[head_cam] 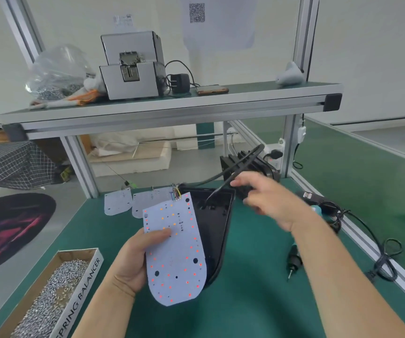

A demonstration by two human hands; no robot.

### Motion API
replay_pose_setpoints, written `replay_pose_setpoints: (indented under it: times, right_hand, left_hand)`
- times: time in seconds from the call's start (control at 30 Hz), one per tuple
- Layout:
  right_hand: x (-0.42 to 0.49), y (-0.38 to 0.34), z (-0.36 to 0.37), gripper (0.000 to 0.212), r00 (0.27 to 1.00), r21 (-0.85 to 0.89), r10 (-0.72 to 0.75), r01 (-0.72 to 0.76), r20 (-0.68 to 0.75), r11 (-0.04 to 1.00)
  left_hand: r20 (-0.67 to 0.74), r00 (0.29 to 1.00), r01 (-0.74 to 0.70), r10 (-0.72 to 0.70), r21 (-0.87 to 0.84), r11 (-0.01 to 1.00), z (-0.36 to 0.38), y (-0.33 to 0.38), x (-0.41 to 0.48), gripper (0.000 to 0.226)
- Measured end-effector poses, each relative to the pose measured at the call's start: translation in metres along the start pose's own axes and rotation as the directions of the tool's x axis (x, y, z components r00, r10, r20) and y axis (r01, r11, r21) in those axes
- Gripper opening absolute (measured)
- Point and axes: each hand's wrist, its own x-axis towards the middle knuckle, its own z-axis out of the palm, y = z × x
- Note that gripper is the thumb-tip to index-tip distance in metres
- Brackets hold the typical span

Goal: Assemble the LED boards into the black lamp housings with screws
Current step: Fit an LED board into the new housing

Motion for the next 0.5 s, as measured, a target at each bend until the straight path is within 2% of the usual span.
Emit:
replay_pose_setpoints:
  times: [0.07, 0.13, 0.2, 0.23, 0.27, 0.3, 0.33, 0.37, 0.4, 0.43, 0.5]
  right_hand:
    - [-0.003, 0.018, 0.024, 0.064, 0.994, 0.065, 0.027, -0.034, 0.109, 0.997]
    - [-0.010, 0.032, 0.051, 0.049, 0.973, 0.212, 0.042, -0.091, 0.225, 0.973]
    - [-0.014, 0.040, 0.068, 0.030, 0.971, 0.258, 0.028, -0.091, 0.237, 0.962]
    - [-0.012, 0.045, 0.072, 0.025, 0.982, 0.175, 0.017, -0.051, 0.190, 0.983]
    - [-0.009, 0.048, 0.073, 0.021, 0.992, -0.028, -0.005, 0.009, 0.129, 1.000]
    - [-0.006, 0.050, 0.073, 0.017, 0.995, -0.310, -0.020, 0.048, 0.093, 0.950]
    - [-0.003, 0.052, 0.072, 0.015, 0.997, -0.581, 0.003, 0.043, 0.077, 0.813]
    - [-0.003, 0.056, 0.070, 0.015, 0.998, -0.772, 0.056, -0.004, 0.040, 0.636]
    - [-0.005, 0.059, 0.066, 0.018, 0.992, -0.876, 0.121, -0.078, -0.023, 0.477]
    - [-0.006, 0.062, 0.063, 0.018, 0.979, -0.921, 0.189, -0.140, -0.074, 0.364]
    - [-0.007, 0.067, 0.056, 0.022, 0.959, -0.950, 0.257, -0.188, -0.122, 0.250]
  left_hand:
    - [0.017, 1.000, 0.015, -0.015, -0.042, 0.999, 0.006, -0.004, -0.001, 0.028]
    - [0.029, 0.999, 0.027, -0.025, -0.068, 0.997, 0.014, -0.008, -0.002, 0.028]
    - [0.040, 0.999, 0.038, -0.035, -0.076, 0.996, 0.019, -0.010, -0.004, 0.028]
    - [0.046, 0.998, 0.045, -0.041, -0.076, 0.996, 0.020, -0.011, -0.005, 0.028]
    - [0.049, 0.998, 0.044, -0.041, -0.083, 0.996, 0.019, -0.010, -0.006, 0.028]
    - [0.043, 0.999, 0.035, -0.031, -0.096, 0.995, 0.017, -0.008, -0.007, 0.030]
    - [0.031, 0.999, 0.019, -0.016, -0.117, 0.993, 0.014, -0.005, -0.008, 0.030]
    - [0.015, 1.000, 0.005, -0.002, -0.145, 0.989, 0.010, -0.002, -0.009, 0.028]
    - [-0.003, 1.000, -0.006, 0.006, -0.171, 0.985, 0.006, 0.001, -0.009, 0.028]
    - [-0.021, 1.000, -0.017, 0.013, -0.188, 0.982, 0.002, 0.005, -0.009, 0.028]
    - [-0.064, 0.997, -0.052, 0.042, -0.173, 0.984, -0.006, 0.011, -0.008, 0.027]
